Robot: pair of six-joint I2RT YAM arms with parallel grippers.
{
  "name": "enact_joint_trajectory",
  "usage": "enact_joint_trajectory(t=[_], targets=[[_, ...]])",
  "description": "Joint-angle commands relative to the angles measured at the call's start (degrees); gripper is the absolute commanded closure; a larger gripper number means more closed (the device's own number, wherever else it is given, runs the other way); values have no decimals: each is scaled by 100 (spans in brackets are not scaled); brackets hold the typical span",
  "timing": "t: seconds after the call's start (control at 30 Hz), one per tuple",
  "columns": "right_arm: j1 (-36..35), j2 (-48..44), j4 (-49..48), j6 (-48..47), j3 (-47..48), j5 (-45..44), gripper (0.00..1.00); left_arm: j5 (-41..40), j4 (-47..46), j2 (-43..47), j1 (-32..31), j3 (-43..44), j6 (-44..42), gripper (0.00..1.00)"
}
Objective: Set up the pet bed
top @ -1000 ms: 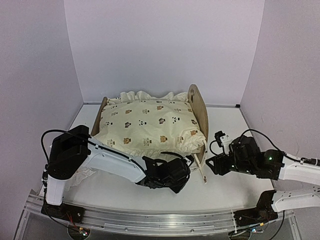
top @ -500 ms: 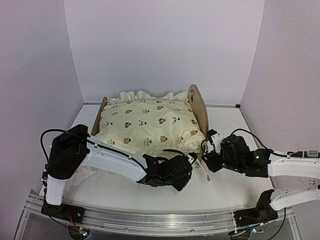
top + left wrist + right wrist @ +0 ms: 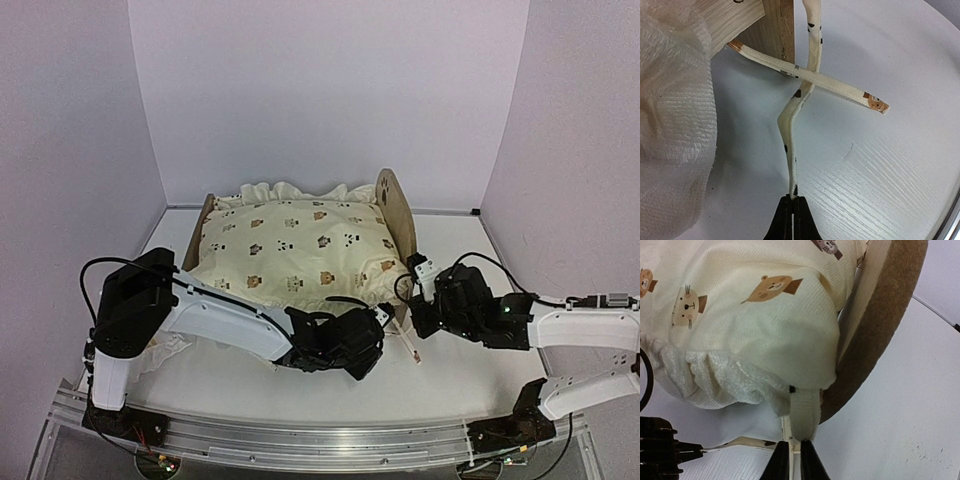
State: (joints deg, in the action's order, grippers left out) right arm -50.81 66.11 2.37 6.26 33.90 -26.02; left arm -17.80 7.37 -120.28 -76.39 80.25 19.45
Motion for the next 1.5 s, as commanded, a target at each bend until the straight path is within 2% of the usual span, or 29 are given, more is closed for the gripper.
enact_joint_trajectory(t=[0.0, 0.07, 0.47, 0.83, 1.2, 1.3, 1.47], targets=[[1, -58, -184, -19, 211, -89, 97, -51, -249, 468, 72, 161, -76, 100], [1, -200, -155, 65, 201, -67, 100, -40, -269, 501, 87, 181, -101, 100], [1, -640, 772, 357, 568, 378, 100, 712, -942, 301, 318, 637, -415, 100], [4, -868, 903, 526, 525, 170, 99, 699, -1153, -165, 546, 1109, -355, 100], [9, -1054, 914, 689, 503, 338, 99, 1086, -1539, -518, 669, 1255, -298, 100], [9, -1112, 915, 740, 460, 225, 99, 1112, -1629, -609, 669, 1295, -286, 100], [9, -1329, 1014, 864, 279, -497, 96, 1117, -1742, -705, 671, 1323, -254, 100]])
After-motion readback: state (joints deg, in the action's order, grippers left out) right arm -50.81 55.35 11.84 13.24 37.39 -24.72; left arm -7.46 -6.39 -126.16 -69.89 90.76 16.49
